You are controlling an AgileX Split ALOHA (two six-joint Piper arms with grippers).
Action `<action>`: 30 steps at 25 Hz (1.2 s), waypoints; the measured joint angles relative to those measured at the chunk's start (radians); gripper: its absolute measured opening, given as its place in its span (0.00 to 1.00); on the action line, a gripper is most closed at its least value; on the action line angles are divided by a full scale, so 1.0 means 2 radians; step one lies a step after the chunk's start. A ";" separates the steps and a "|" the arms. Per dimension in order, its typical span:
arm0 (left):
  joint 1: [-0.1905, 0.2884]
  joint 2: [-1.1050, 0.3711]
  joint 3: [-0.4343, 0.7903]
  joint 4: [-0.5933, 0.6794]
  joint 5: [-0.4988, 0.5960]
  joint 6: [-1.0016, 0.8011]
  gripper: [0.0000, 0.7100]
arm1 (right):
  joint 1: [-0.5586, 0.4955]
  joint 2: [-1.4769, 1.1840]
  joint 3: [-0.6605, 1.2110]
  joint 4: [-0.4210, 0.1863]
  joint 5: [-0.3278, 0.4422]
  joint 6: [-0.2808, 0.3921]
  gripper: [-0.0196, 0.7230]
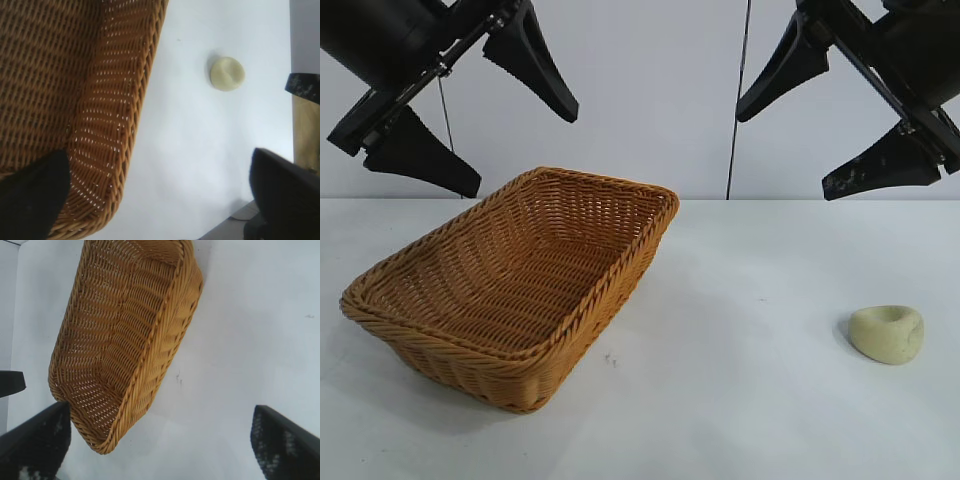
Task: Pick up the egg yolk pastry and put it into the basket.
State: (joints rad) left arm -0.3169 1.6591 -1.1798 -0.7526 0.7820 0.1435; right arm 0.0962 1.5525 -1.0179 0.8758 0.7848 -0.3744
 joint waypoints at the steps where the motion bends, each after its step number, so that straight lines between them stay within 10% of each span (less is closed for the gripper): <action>1: 0.000 0.000 0.000 0.000 0.000 0.000 0.98 | 0.000 0.000 0.000 0.000 0.000 0.000 0.96; 30: 0.002 -0.001 0.000 -0.001 0.002 -0.011 0.98 | 0.000 0.000 0.000 0.000 -0.001 0.000 0.96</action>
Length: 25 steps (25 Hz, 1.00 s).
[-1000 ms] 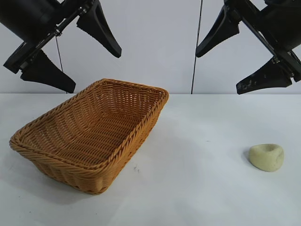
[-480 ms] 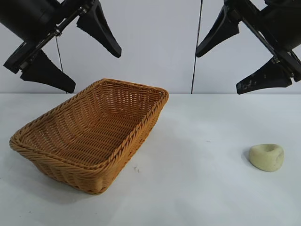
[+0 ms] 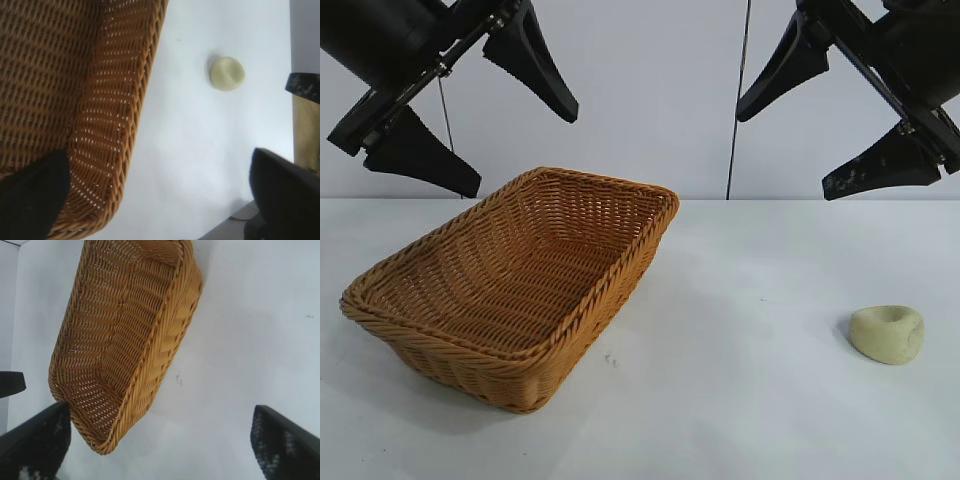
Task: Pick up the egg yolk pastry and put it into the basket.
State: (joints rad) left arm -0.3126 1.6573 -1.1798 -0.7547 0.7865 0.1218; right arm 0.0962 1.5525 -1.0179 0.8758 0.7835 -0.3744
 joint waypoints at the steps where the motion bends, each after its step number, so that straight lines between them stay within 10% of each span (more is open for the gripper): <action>1: 0.002 -0.004 0.000 0.001 0.003 -0.005 0.98 | 0.000 0.000 0.000 0.000 0.000 0.000 0.96; 25: 0.009 -0.141 0.142 0.193 -0.050 -0.499 0.98 | 0.000 0.000 0.000 0.000 0.000 0.001 0.96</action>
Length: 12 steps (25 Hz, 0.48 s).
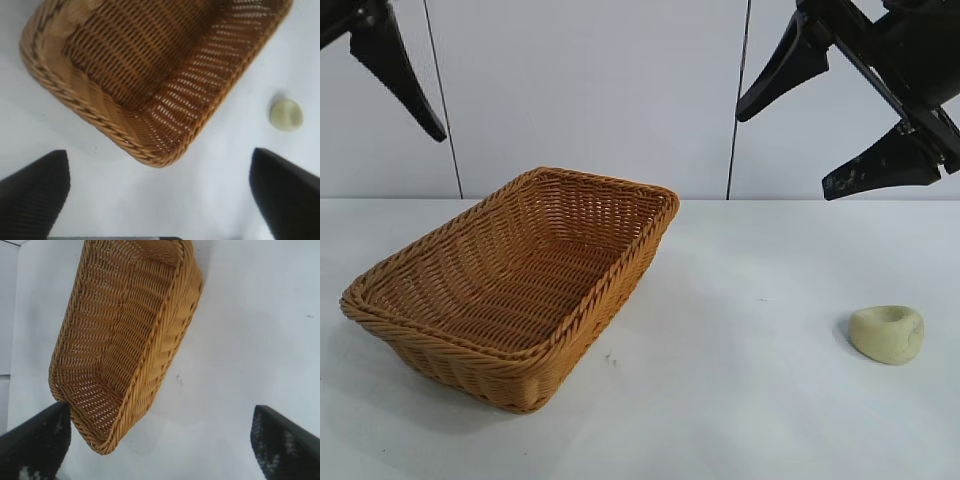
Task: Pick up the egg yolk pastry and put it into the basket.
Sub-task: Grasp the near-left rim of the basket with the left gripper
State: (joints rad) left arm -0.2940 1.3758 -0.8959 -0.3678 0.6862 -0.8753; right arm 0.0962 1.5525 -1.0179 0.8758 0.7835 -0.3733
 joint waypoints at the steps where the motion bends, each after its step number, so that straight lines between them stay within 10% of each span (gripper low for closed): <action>1: 0.000 0.000 0.007 0.005 -0.006 -0.015 0.98 | 0.000 0.000 0.000 0.000 0.000 0.000 0.96; 12: 0.000 0.017 0.027 0.034 -0.032 -0.063 0.98 | 0.000 0.000 0.000 0.000 0.000 0.000 0.96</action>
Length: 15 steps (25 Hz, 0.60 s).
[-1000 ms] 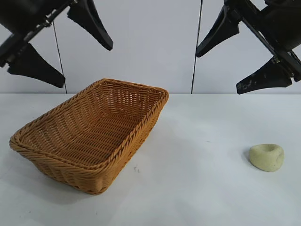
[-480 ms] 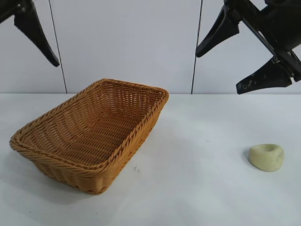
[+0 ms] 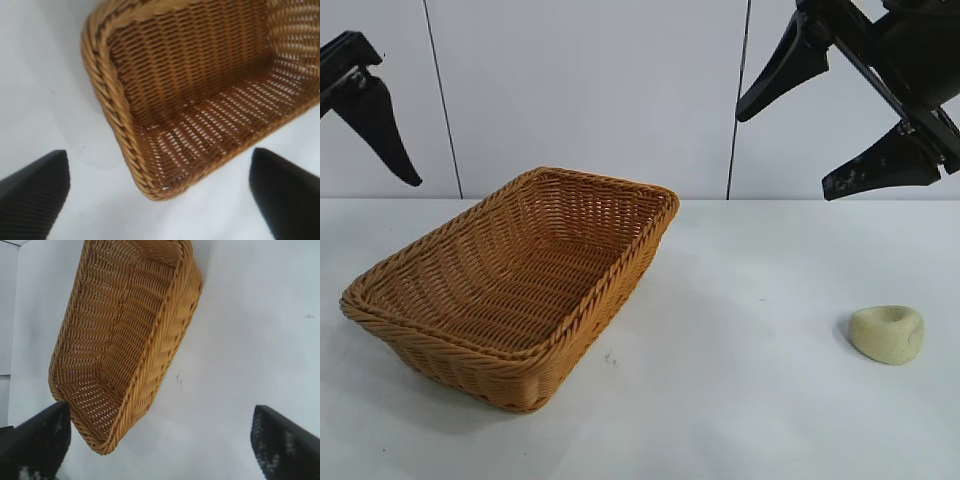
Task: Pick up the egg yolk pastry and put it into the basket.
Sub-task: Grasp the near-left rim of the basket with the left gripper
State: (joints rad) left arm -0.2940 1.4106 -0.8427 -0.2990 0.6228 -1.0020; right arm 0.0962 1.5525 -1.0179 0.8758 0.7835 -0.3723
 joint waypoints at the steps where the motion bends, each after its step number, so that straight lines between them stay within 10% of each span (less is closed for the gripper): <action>1: -0.003 0.007 0.000 0.000 0.001 0.000 0.98 | 0.000 0.000 0.000 0.000 0.000 0.001 0.96; 15: -0.057 0.167 0.000 0.002 -0.110 -0.054 0.98 | 0.000 0.000 0.000 0.000 0.001 0.001 0.96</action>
State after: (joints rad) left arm -0.4077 1.7455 -0.8427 -0.2942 0.4030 -1.1095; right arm 0.0962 1.5525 -1.0179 0.8758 0.7854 -0.3701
